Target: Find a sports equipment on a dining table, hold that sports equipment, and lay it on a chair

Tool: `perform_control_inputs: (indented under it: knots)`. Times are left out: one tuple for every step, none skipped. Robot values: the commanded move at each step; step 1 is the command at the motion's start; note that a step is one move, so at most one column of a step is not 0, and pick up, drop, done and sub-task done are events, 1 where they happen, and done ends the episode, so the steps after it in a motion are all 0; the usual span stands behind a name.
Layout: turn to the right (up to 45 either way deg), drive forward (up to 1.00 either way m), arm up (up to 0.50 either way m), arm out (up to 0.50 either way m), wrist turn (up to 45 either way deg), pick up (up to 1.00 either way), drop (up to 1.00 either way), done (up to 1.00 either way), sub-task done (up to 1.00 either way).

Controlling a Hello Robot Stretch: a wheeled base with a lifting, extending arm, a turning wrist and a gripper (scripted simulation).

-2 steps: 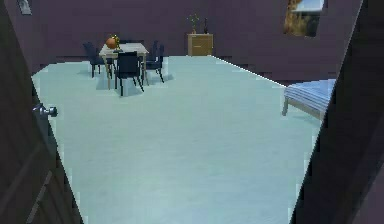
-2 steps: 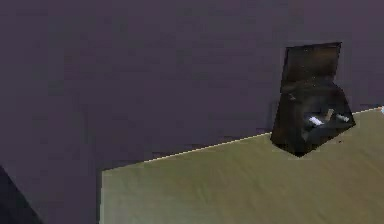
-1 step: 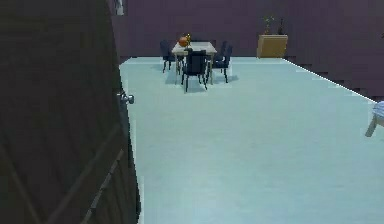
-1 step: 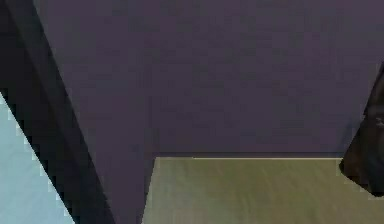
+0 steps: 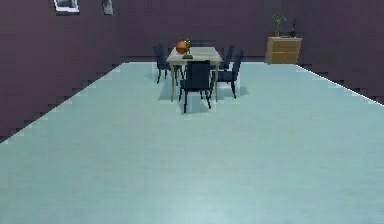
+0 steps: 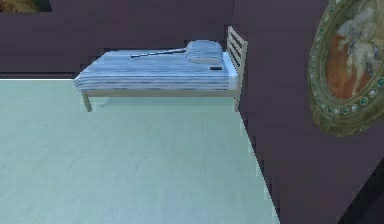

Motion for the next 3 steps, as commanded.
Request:
perform_control_inputs:
  knots:
    - [0.0,0.05,0.00,0.00,0.0,0.00,0.00,0.00,0.00]
    - [-6.0,0.00,0.00,0.00,0.0,0.00,0.00,0.00,0.00]
    - [0.0,1.00,0.00,0.00,0.0,0.00,0.00,0.00,0.00]
